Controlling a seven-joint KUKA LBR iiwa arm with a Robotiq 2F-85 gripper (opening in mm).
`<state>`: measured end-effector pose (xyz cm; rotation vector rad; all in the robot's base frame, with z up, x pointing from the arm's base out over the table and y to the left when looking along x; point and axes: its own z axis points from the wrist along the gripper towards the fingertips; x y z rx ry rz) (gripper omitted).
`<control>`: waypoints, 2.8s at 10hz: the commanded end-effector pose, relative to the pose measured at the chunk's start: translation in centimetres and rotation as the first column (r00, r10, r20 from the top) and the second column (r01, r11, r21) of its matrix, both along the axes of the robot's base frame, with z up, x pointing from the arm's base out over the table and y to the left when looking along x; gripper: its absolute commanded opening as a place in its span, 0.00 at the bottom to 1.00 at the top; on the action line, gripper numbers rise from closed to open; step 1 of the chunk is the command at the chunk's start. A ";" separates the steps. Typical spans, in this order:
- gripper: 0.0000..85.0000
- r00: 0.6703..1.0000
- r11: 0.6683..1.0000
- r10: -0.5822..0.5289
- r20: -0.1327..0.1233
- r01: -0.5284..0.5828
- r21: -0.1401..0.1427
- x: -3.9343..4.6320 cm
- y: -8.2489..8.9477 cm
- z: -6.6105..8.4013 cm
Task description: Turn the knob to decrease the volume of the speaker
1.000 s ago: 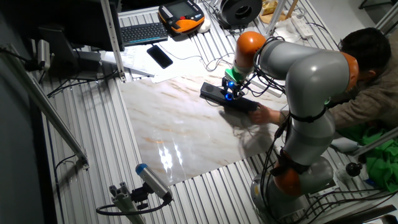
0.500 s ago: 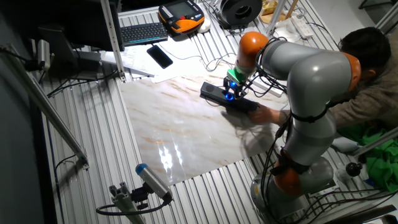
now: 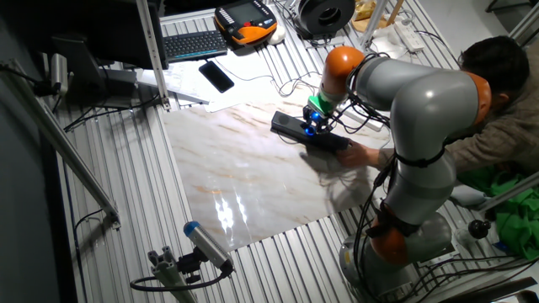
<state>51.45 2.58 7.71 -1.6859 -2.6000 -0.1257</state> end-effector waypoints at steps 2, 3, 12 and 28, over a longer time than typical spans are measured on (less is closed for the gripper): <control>0.40 1.000 1.000 0.014 0.000 -0.014 0.000 -0.15 0.1 -0.2; 0.40 0.999 0.999 0.034 0.004 -0.034 0.000 -0.14 0.1 -0.2; 0.00 0.952 0.952 0.305 0.017 -0.305 0.011 -0.03 0.1 -0.3; 0.00 0.757 0.757 0.653 0.029 -0.653 -0.024 -0.02 0.1 -0.1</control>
